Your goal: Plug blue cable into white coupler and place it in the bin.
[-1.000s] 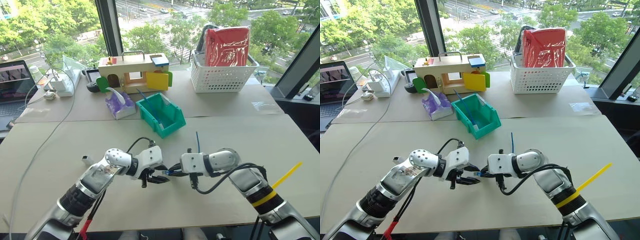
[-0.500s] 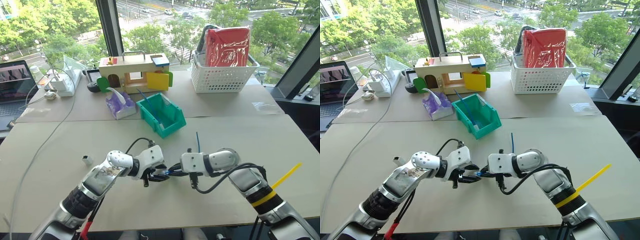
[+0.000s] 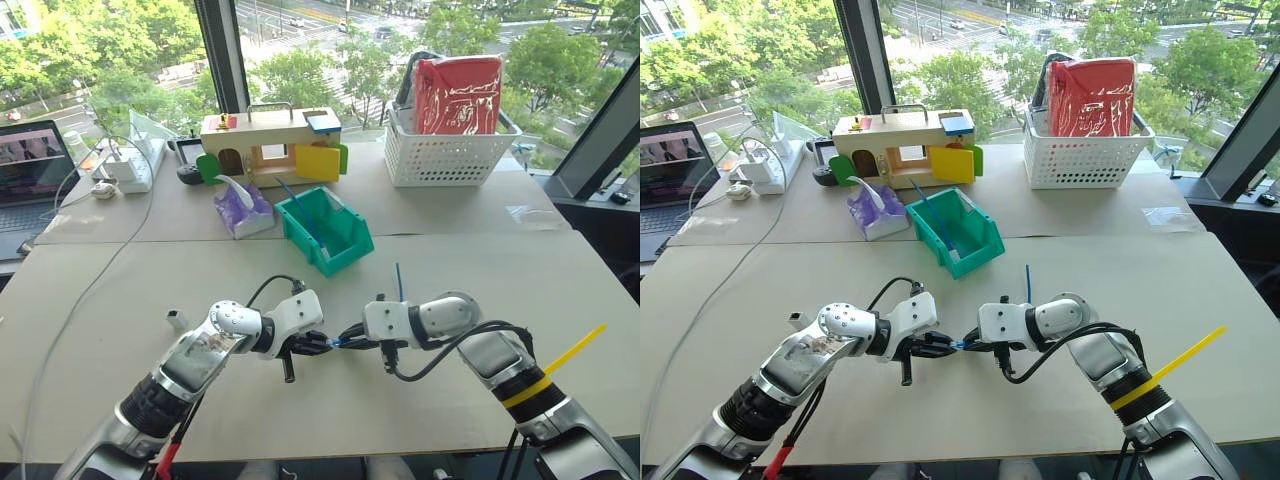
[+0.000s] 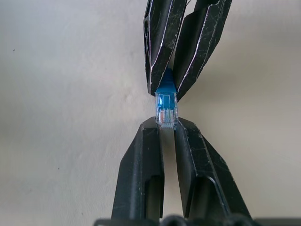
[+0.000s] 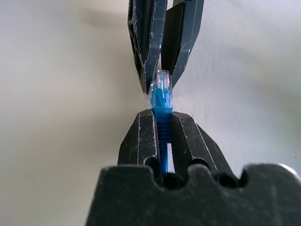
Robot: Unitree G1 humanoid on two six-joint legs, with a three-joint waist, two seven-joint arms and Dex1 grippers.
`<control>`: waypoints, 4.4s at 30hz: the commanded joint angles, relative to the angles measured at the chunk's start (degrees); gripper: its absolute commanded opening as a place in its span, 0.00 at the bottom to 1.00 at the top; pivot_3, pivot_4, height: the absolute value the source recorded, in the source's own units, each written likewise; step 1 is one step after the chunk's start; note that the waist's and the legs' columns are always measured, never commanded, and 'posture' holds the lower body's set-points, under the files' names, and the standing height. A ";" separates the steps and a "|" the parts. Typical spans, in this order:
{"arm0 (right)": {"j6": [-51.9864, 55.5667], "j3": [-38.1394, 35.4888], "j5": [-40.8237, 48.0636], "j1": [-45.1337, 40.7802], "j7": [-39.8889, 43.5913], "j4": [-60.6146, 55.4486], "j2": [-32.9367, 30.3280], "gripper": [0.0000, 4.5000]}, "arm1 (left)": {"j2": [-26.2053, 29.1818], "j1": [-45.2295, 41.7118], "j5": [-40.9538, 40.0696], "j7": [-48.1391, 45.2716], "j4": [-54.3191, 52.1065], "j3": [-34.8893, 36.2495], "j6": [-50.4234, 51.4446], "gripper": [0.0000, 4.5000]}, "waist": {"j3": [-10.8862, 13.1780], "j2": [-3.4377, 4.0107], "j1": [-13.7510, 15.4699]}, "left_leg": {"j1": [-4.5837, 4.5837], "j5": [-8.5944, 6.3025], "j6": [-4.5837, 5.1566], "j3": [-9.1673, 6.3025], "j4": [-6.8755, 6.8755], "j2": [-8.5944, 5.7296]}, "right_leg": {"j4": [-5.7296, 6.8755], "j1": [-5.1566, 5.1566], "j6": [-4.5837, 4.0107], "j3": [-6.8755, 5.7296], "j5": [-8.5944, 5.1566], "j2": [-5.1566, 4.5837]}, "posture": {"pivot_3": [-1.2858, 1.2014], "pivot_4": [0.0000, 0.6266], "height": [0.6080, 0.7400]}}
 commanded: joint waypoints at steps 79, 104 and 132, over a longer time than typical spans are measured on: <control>41.88 -45.39 86.53 18.55 -58.02 -26.35 9.55 0.15 | -24.79 -9.37 6.73 13.02 14.14 6.19 -39.83 0.00 | -0.05 0.10 1.09 | -0.16 -0.12 0.21 -0.06 0.05 -0.07 | -0.33 0.19 0.14 0.02 -0.02 -0.02 | 0.52 0.24 1.00; 42.76 -45.60 85.06 11.11 -55.59 -19.96 7.24 0.00 | -10.60 -7.35 -11.01 7.67 11.38 27.73 -30.80 0.99 | -0.03 0.14 0.70 | -0.18 -0.12 0.21 -0.07 -0.01 -0.05 | -0.23 0.04 0.13 0.02 -0.02 -0.02 | 0.52 0.24 1.00; 46.40 -41.23 79.46 3.94 -50.16 -13.93 6.62 0.00 | 14.56 15.92 -10.41 -13.43 36.26 42.35 -43.03 0.99 | 0.00 0.19 -0.13 | -0.46 -0.11 0.21 -0.04 -0.17 0.00 | 0.01 -0.52 0.06 0.01 -0.03 -0.01 | 0.52 0.24 1.00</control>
